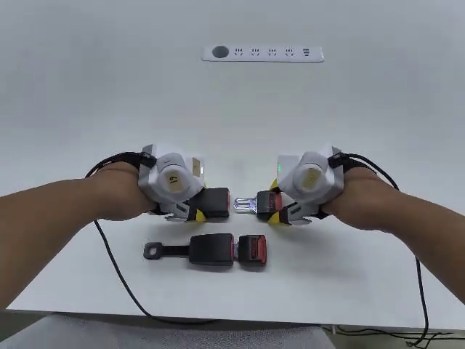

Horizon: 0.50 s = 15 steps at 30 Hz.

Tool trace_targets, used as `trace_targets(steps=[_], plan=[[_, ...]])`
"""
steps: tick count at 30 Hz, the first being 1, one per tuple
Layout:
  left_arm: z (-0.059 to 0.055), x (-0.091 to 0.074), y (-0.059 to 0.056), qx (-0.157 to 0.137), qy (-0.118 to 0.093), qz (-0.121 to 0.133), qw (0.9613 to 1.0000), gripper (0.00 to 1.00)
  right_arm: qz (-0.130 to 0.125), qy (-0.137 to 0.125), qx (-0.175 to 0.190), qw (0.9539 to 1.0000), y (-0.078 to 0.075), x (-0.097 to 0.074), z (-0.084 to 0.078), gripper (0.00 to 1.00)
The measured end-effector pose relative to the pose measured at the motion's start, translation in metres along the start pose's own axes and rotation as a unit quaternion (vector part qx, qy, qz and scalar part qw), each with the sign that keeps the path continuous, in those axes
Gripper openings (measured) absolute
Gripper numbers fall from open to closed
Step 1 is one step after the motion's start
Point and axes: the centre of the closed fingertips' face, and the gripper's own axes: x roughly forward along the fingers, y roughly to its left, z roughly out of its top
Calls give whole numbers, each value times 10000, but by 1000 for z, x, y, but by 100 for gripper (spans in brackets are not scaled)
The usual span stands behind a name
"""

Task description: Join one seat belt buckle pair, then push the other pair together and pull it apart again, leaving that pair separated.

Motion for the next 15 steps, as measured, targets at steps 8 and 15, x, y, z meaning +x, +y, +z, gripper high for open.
trace_targets(steps=[8,15], plan=[[0,0,0,-8,-4,-11,10000,33,-10,25,-68,10000,-3,3,8,31],[-1,1,0,5,1,-29,10000,33,21,-76,-87,9999,-2,8,15,31]])
